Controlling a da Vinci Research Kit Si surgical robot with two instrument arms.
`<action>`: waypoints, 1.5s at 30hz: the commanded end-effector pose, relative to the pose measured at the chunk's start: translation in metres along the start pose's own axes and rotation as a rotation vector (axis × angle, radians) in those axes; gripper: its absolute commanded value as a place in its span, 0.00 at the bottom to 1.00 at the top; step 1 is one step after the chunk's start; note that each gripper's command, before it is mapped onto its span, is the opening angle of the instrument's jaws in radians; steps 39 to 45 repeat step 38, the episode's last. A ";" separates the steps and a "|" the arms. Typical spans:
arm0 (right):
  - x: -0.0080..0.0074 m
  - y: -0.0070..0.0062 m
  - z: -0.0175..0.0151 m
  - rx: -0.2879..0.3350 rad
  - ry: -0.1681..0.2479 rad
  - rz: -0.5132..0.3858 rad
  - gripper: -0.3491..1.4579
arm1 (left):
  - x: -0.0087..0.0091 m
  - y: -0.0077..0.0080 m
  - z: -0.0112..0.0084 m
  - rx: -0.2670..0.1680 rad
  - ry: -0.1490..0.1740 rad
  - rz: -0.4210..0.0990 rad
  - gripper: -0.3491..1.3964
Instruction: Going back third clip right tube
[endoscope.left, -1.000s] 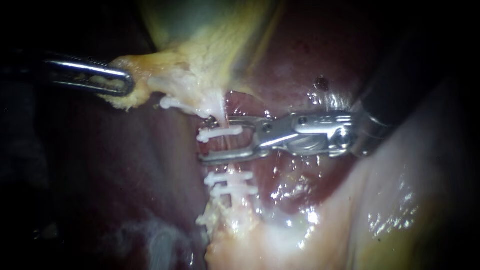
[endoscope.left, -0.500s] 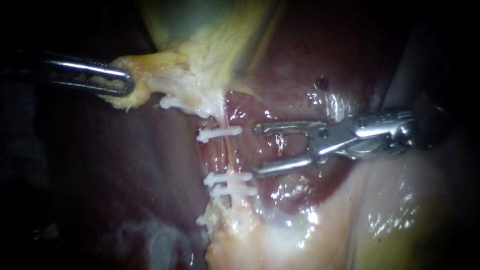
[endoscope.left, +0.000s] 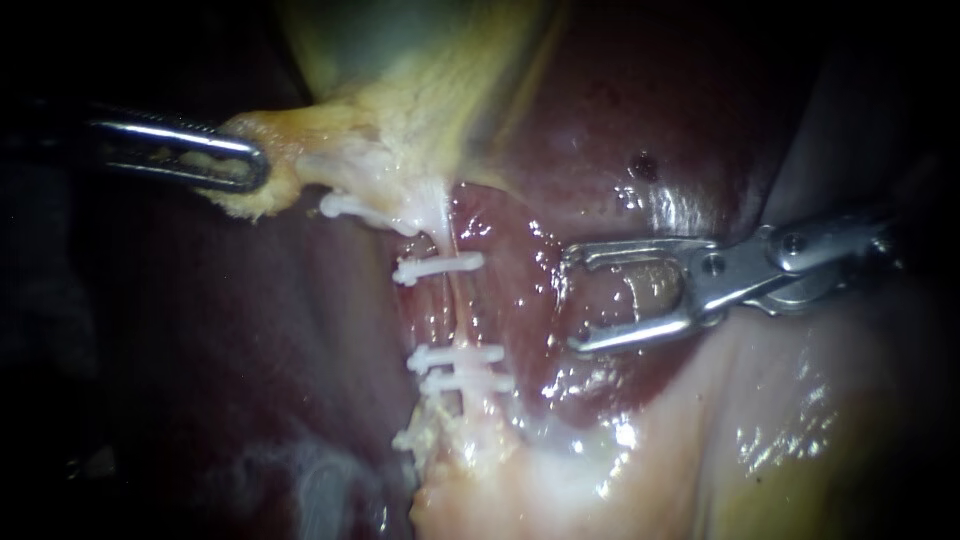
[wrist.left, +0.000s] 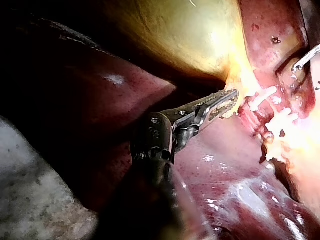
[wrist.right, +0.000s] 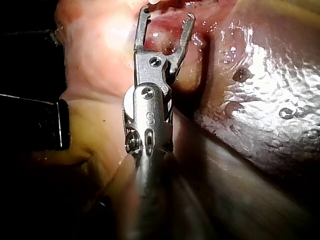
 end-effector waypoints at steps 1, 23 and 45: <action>-0.0001 0.0000 0.0000 0.000 0.000 0.001 0.47 | -0.0001 -0.0001 0.0001 0.000 0.000 0.000 0.00; -0.0001 -0.0001 -0.0001 -0.001 -0.001 0.002 0.47 | -0.0031 -0.0031 0.0075 0.006 -0.002 0.023 0.00; 0.0000 -0.0001 0.0000 -0.002 -0.001 0.002 0.47 | -0.0034 -0.0033 0.0080 0.002 -0.004 0.025 0.00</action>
